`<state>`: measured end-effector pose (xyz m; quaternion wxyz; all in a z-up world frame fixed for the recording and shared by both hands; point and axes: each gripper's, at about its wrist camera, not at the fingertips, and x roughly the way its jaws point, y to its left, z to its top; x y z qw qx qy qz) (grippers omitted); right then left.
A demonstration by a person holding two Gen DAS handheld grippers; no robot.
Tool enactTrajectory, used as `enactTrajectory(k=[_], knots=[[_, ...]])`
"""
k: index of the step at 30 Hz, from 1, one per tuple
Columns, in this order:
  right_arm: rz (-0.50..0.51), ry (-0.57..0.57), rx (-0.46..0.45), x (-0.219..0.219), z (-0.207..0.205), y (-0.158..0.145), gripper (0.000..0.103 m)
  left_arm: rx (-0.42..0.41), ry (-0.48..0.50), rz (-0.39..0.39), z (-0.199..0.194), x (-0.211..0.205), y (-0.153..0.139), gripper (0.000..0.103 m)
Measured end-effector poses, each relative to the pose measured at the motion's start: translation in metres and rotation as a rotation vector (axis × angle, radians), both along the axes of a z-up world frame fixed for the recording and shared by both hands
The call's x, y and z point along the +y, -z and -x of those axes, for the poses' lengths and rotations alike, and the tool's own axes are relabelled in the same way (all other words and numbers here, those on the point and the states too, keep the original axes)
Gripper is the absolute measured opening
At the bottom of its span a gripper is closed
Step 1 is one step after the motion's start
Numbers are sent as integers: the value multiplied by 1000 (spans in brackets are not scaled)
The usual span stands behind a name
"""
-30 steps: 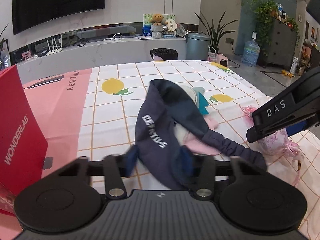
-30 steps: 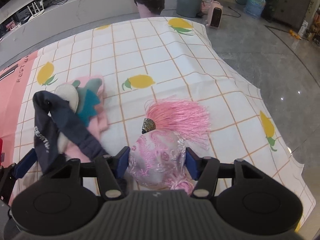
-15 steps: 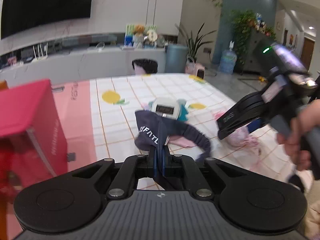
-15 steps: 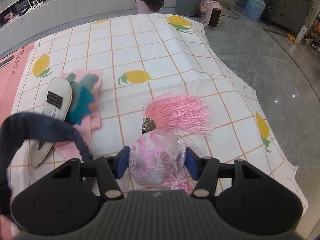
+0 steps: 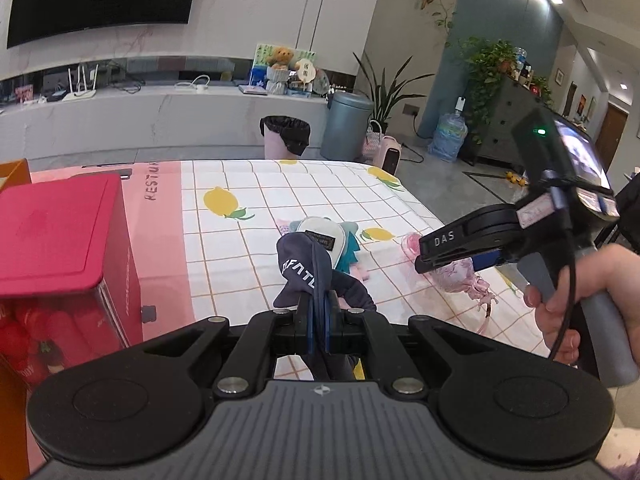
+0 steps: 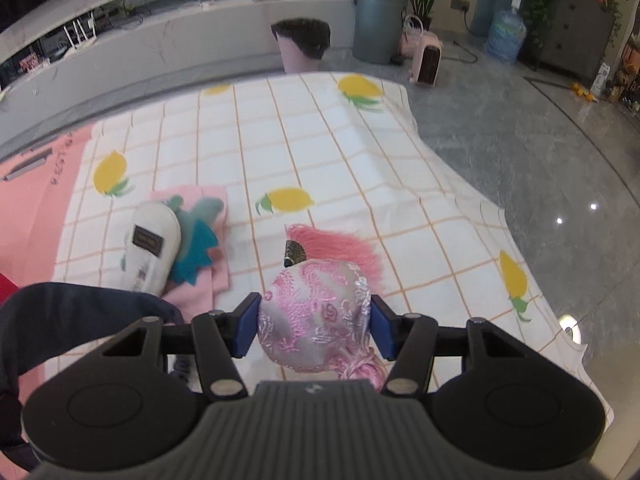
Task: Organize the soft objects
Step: 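Grasp the navy headband with the left tool while the right tool holds the pouch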
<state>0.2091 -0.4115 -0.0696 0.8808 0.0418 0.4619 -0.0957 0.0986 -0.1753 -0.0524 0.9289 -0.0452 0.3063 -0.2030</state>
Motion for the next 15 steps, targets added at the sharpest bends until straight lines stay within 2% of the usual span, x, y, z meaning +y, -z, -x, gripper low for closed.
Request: enactTrajectory(k=[5,8,15], knots=[[8,26,-18,0,2,-8,57,49,-11,-17,-11,1,-10,5],[4,67,-62,-3,7,-20,57,100,-20,-15,-17,2,-14,5],[-185,160,-151,-10,10,-56,57,220,8,-41,-37,-2,-31,5]])
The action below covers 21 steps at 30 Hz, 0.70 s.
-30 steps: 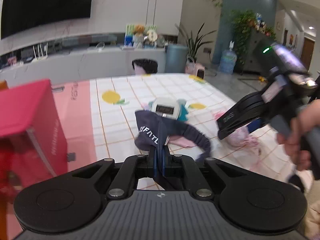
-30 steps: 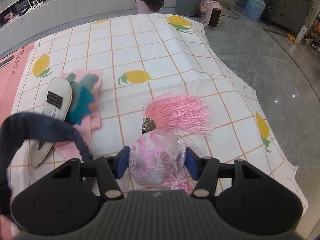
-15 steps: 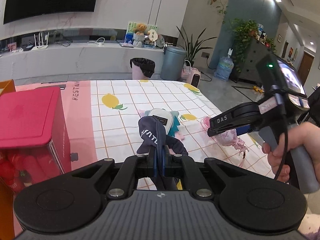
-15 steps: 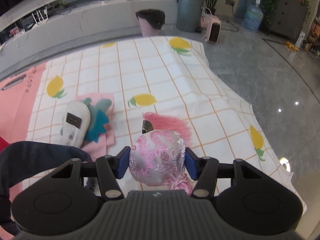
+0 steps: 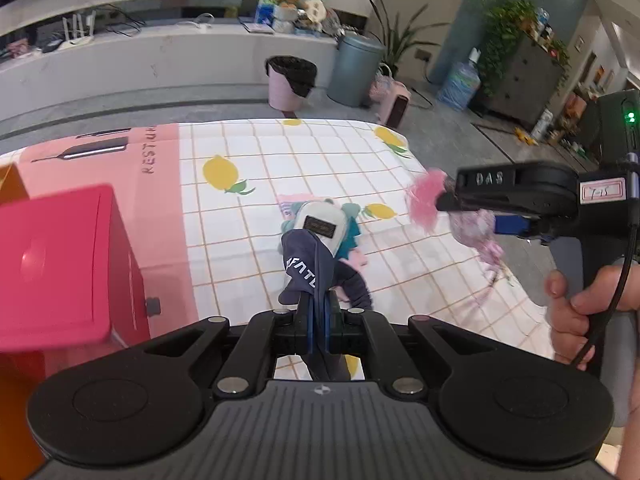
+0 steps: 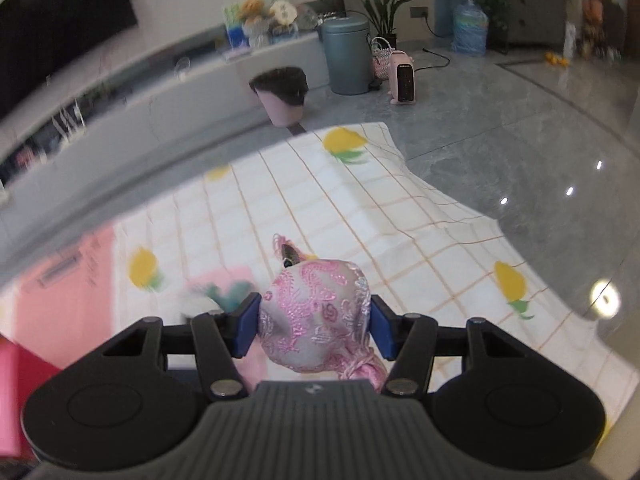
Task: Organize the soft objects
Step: 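Grasp the navy headband with the left tool while the right tool holds the pouch, then carry the headband and pink pouch with both tools over the orange box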
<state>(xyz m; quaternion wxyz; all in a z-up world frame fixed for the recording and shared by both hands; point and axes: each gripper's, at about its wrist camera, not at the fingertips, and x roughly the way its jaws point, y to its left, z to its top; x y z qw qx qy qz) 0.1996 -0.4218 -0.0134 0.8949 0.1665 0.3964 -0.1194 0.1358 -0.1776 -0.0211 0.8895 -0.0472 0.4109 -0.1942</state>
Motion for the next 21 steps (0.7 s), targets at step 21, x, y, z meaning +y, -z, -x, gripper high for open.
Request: enactTrajectory(k=[21], knots=[[94,-327,-144,187,-19,-187,56,-188,-108,-198,-19,105,-172,5]])
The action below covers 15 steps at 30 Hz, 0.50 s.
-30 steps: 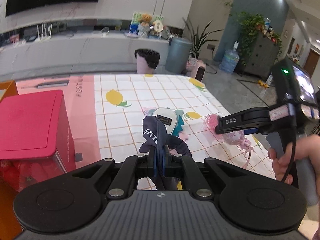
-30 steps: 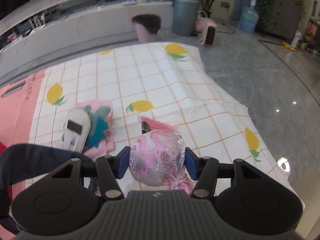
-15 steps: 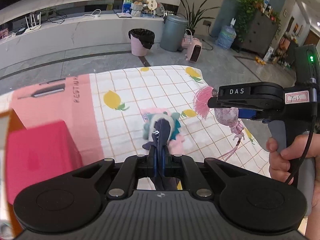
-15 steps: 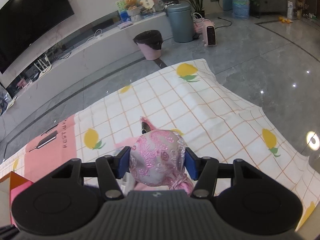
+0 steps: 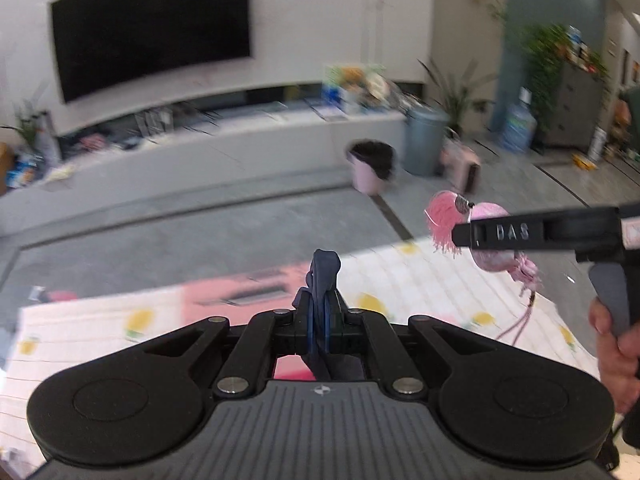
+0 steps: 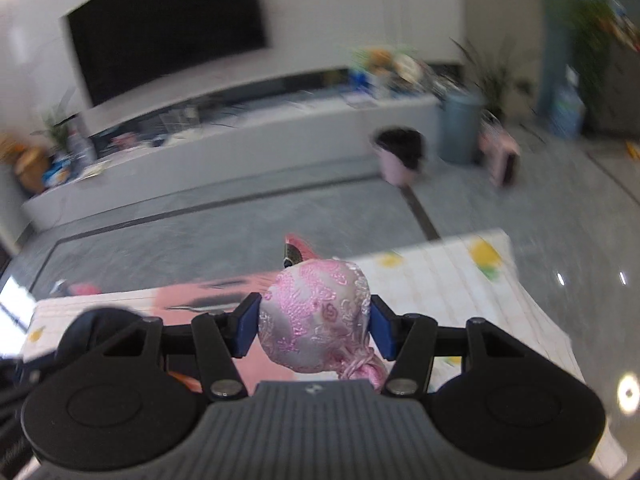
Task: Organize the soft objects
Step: 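Carry the headband and pink pouch with both tools over the orange box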
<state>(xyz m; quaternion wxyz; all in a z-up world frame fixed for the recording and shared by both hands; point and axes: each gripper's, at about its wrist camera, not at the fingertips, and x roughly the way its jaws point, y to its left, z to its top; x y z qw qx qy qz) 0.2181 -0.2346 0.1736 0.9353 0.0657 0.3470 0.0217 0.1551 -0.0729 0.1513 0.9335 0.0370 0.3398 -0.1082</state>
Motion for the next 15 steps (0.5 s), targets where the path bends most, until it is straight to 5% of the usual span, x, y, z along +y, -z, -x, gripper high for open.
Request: enactTrajectory(k=[7,15], knots=[[33,-184,-95,124,16,-26,56,-39,-180,-11,15,96,-26,5],[102,-363,23,223,6,38,56,25,-221,60,8,174,36,5]])
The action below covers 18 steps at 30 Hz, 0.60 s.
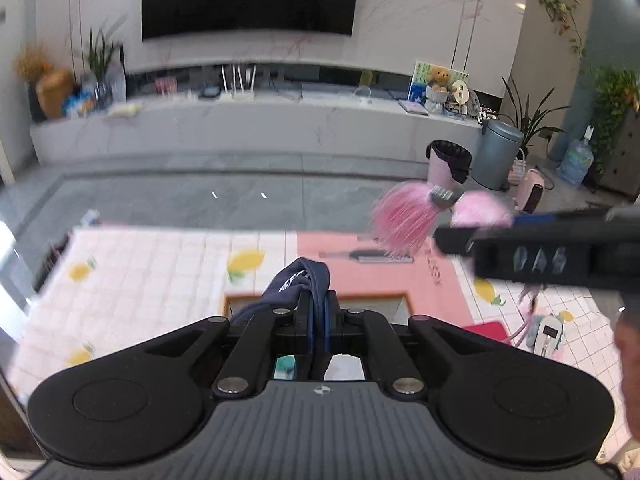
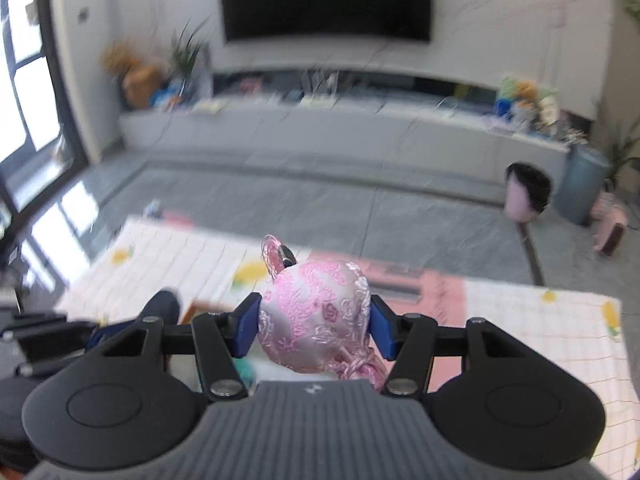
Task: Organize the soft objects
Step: 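Carry the headband and pink pouch with both tools over the orange box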
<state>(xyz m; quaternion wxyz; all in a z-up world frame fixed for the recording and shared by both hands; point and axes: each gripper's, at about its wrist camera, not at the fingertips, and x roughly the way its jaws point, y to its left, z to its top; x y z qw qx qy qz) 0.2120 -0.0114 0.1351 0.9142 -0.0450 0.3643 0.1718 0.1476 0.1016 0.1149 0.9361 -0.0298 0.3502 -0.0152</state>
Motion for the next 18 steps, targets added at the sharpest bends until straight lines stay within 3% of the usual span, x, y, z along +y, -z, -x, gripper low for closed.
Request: enactTrajectory(k=[4,7,10,13,14,16,18], knots=[[89,-63,85,29,-9,59,56,58,6,86,-10,29,45,5],[147,-96,132,40,-17,102,56,91,6,96,-18,41,76,5],[172,-108,126,42,-19,129,56,121,-3,64,-23,45,104,7],[184,-119,143,46,-24,145,56,139,-2,-52,-21,39,123,12],[191,-126,144,50,-27,148,56,146,1,-60,-20,38,128,16],[211,-138,137,54,-26,151,56,153,-8,-47,-16,39,133,41],[243,-133,136,58,-30,153,56,165,-33,-38,-14,44,138,52]])
